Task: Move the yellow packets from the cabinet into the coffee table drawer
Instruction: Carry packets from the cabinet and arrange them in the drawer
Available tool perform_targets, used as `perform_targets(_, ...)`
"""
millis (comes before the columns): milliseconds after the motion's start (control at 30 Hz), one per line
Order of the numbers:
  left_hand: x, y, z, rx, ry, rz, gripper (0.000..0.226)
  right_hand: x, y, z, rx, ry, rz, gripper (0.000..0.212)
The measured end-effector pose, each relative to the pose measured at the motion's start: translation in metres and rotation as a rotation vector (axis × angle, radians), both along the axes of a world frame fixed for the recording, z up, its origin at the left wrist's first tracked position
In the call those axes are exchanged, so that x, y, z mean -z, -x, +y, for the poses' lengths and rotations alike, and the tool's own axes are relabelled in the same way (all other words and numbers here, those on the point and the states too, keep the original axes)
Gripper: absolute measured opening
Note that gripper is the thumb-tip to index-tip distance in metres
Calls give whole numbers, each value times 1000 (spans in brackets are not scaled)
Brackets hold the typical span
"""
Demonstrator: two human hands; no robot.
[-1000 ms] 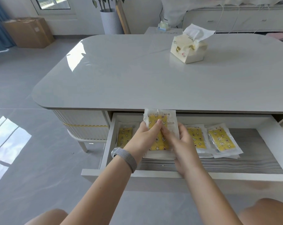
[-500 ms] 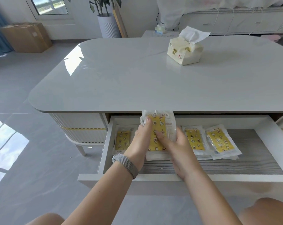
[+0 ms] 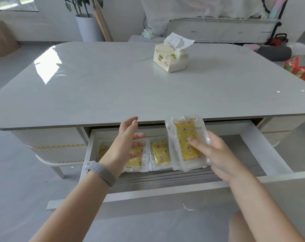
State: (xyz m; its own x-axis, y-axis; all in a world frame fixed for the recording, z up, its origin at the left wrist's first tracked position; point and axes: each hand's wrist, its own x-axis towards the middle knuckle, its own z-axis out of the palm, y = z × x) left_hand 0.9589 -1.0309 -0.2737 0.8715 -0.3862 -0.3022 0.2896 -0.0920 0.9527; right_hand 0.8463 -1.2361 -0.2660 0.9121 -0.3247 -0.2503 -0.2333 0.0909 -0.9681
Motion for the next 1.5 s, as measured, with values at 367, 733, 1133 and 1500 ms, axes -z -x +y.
perform_targets(367, 1, 8, 0, 45, -195, 21, 53, 33, -3, -185, 173, -26, 614, 14)
perform_targets(733, 2, 9, 12, 7, -134, 56, 52, 83, -39, -213, 126, 75, 848, 16)
perform_targets(1133, 2, 10, 17, -15, -122, -11, 46, 97, -48, -203, 92, 40, 775, 18)
perform_targets(1500, 1, 7, 18, -43, -169, -8, 43, 100, -46, -193, 9, 205, 779, 25)
